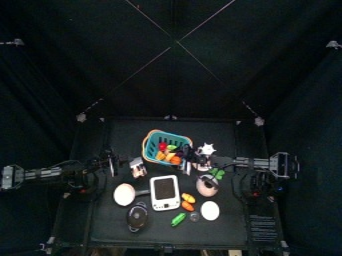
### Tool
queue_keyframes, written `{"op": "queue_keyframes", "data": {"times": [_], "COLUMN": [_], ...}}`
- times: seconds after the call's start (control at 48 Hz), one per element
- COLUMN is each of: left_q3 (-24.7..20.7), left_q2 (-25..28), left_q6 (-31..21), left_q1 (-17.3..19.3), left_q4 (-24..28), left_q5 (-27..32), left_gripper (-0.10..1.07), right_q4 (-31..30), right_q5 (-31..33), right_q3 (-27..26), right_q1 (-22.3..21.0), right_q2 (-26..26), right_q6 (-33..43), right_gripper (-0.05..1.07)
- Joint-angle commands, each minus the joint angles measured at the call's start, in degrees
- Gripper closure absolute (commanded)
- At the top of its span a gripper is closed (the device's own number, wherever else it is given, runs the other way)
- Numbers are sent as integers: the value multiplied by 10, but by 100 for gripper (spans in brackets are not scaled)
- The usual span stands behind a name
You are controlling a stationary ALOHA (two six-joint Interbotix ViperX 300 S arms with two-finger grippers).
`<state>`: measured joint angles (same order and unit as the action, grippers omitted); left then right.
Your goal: Grab pot lid
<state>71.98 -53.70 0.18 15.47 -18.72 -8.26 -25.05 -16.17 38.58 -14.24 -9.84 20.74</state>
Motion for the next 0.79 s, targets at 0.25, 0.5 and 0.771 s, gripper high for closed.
{"op": "queue_keyframes", "data": {"times": [0.25,0.5,0.771], "left_q3": [-20,-28,-57], "left_q2": [3,3,3], "left_q6": [0,1,-1], "left_q1": [-24,-120,-206], "left_q4": [32,50,52], "left_q5": [18,62,193], "left_gripper": [95,69,25], "right_q4": [9,12,40], "right_q5": [-4,-4,-4], "right_q3": [9,31,47], "right_q1": [29,60,75], "right_q2": [-16,-16,-13], "right_q6": [-1,1,1], "right_gripper": [3,3,3]}}
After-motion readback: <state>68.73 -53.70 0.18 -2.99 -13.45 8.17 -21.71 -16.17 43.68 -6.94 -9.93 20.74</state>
